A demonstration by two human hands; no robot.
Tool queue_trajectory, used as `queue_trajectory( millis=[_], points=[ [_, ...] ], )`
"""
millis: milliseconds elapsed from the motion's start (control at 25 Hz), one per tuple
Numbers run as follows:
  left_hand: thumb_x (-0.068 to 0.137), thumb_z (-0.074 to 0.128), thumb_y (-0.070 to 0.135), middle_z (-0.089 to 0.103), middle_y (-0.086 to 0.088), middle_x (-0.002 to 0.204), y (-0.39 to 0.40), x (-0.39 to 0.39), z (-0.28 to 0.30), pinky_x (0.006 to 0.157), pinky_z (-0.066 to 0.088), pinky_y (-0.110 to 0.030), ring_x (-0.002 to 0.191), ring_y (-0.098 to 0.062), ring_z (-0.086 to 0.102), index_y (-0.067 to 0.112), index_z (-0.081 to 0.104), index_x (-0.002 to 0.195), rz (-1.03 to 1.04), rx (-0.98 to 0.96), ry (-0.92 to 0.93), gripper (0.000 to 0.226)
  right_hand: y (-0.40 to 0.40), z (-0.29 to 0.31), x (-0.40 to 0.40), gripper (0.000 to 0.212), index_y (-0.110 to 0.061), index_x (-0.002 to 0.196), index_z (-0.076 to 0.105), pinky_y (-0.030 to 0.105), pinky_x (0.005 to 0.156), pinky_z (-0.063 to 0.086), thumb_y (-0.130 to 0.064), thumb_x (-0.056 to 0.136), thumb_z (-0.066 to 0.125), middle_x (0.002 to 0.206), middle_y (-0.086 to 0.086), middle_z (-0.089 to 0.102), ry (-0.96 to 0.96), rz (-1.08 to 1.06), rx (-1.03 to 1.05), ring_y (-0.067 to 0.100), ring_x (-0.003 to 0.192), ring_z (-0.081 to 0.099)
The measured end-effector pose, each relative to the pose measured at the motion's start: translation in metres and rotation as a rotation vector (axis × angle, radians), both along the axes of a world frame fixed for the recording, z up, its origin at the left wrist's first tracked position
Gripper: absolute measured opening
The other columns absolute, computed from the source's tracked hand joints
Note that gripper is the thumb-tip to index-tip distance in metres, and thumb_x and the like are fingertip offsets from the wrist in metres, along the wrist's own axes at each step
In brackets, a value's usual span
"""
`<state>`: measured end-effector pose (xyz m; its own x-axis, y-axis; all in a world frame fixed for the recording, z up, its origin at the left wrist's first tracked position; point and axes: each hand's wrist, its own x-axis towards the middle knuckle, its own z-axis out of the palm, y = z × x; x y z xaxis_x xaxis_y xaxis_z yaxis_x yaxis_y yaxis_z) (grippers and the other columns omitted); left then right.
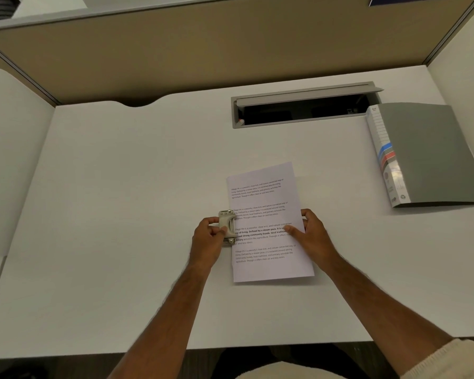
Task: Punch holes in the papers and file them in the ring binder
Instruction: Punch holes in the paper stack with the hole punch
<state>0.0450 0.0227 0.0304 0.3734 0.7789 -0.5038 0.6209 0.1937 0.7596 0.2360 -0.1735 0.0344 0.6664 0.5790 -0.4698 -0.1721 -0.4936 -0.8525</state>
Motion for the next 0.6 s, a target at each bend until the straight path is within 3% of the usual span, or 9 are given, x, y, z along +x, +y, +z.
queue_trajectory(
  millis=[320,520,600],
  points=[
    [0.094,0.07,0.017,0.076,0.001,0.098,0.004,-0.001,-0.007,0.081,0.061,-0.034,0.092,-0.015,0.075,0.025,0.062,0.114,-0.001,-0.023,-0.027,0.023,0.009,0.002,-0.008,0.039,-0.019,0.121,0.051,0.015,0.059,0.054,-0.025,0.091,0.074,0.115,0.0,0.072,0.001,-0.004,0.003,0.006,0.087,0.073],
    [0.095,0.071,0.02,0.071,0.005,0.094,0.007,-0.001,-0.002,0.064,0.049,-0.015,0.083,-0.009,0.069,0.023,0.06,0.115,0.008,-0.027,-0.068,0.023,0.011,0.003,-0.008,0.039,-0.018,0.122,0.05,0.013,0.057,0.054,-0.024,0.091,0.073,0.116,0.001,0.071,0.001,-0.003,-0.01,0.008,0.088,0.072],
    [0.097,0.068,0.03,0.066,0.004,0.096,0.014,0.002,-0.002,0.067,0.048,-0.019,0.085,-0.01,0.064,0.022,0.06,0.114,0.032,-0.006,-0.08,0.021,0.012,0.002,-0.008,0.039,-0.018,0.122,0.05,0.013,0.057,0.053,-0.025,0.091,0.073,0.115,0.0,0.07,-0.005,-0.006,-0.017,0.007,0.087,0.071]
  ],
)
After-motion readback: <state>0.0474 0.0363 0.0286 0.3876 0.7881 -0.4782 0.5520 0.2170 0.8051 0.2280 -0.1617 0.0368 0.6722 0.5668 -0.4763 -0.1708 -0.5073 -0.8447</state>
